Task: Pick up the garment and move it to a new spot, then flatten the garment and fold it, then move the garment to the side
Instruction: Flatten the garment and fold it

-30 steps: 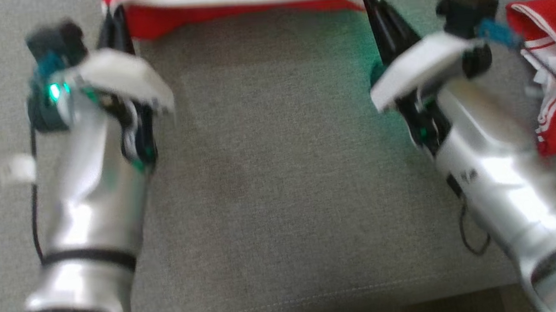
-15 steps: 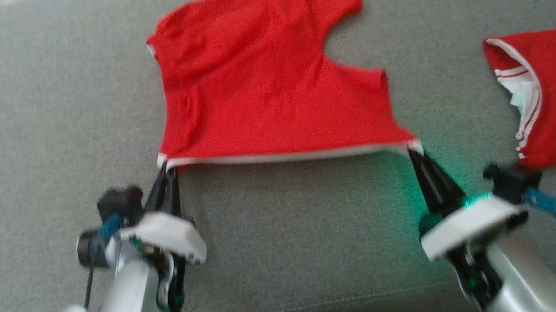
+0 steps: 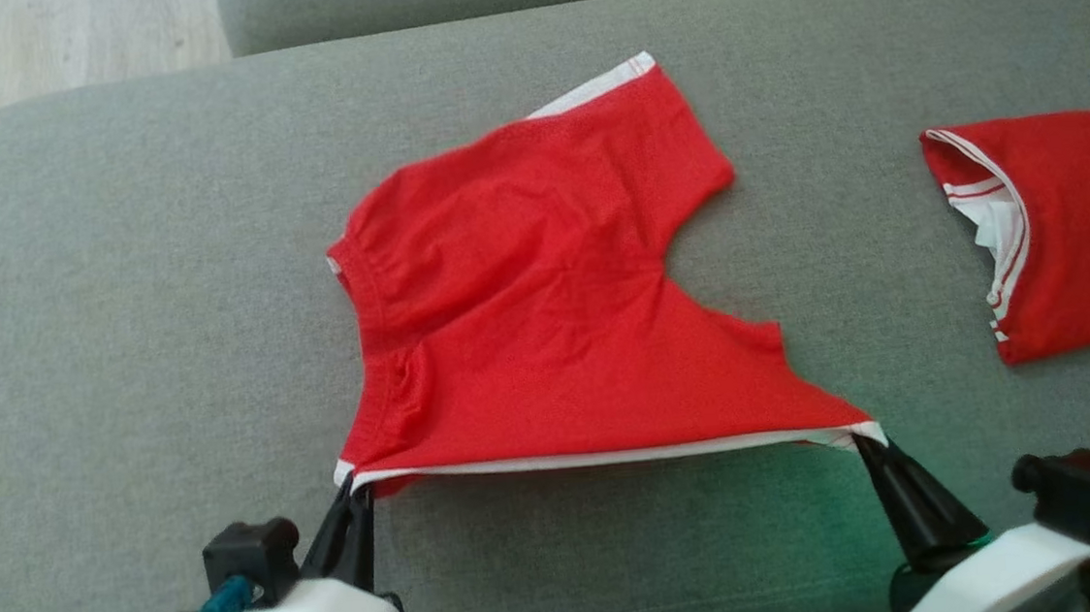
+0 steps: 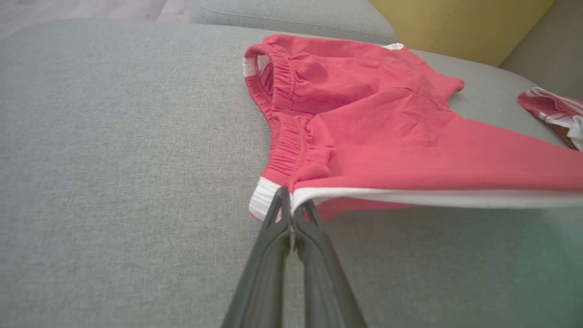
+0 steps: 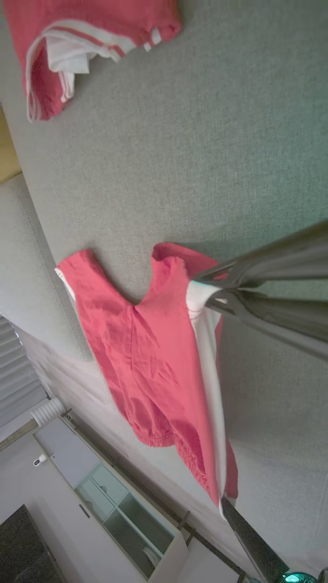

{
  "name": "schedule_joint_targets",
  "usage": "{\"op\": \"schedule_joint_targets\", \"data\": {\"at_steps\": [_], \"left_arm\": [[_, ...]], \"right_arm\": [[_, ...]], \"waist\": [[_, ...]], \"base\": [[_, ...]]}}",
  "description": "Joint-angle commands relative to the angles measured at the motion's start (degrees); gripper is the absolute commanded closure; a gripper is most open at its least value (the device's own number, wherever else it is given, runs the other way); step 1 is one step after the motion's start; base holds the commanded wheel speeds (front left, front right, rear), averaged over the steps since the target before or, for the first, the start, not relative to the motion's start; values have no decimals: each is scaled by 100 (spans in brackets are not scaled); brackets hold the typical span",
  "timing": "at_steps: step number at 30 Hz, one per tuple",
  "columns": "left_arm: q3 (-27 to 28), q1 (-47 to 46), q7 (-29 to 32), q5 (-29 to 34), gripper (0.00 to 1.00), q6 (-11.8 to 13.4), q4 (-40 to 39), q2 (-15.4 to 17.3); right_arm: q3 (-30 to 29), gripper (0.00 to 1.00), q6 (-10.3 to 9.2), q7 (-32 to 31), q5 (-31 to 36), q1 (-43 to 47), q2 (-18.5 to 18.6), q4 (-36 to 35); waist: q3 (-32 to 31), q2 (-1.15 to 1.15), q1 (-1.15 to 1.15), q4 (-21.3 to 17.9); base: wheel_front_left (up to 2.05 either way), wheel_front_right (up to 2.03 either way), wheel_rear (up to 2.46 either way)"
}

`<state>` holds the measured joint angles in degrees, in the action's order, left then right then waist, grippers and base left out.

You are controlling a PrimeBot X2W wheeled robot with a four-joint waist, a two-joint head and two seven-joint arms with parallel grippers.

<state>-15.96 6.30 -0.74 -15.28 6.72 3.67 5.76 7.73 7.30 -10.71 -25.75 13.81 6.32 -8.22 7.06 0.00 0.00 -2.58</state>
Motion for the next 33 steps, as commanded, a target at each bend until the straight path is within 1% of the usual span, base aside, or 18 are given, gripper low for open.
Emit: {"op": "schedule_joint_targets", "data": {"at_steps": [1, 4, 6, 9, 12, 17, 20, 27, 33], "left_arm": [[234, -82, 160, -1, 100, 100, -446, 164], [189, -102, 305, 4, 100, 68, -627, 214], [147, -224, 435, 2, 100, 4, -727, 266], [115, -611, 652, -26, 100, -123, -739, 337], [118, -1166, 828, -57, 100, -254, -625, 389], [127, -2153, 1050, -127, 100, -429, -274, 381], [151, -2768, 1066, -162, 100, -499, 9, 329], [153, -3980, 879, -227, 100, -607, 762, 125], [50, -4775, 702, -294, 100, -712, 1647, -45]], "right_arm": [[-99, 100, 19, -177, 91, -67, 37, -459], [-194, 100, 19, -333, 130, -59, 19, -609], [-278, 100, 19, -425, 160, -193, 41, -686], [-385, 100, 19, -513, 179, -625, 120, -653], [-422, 100, 19, -556, 119, -1296, 276, -414], [-291, 100, 19, -588, -62, -2620, 577, 266], [-117, 100, 19, -607, -183, -3444, 758, 773], [404, 100, 19, -536, -460, -5247, 1100, 2075], [914, 100, 19, -264, -703, -6447, 1224, 3260]], "waist": [[-15, 0, 0, 18], [6, 0, 0, 37], [81, 0, 0, 49], [327, 0, 0, 81], [653, 0, 0, 109], [1219, 0, 0, 226], [1525, 0, 0, 345], [2022, 0, 0, 666], [2271, 0, 0, 858]], "base": [[0, 0, 0], [0, 0, 0], [0, 0, 0], [0, 0, 0], [0, 0, 0], [0, 0, 0], [0, 0, 0], [0, 0, 0], [0, 0, 0]]}}
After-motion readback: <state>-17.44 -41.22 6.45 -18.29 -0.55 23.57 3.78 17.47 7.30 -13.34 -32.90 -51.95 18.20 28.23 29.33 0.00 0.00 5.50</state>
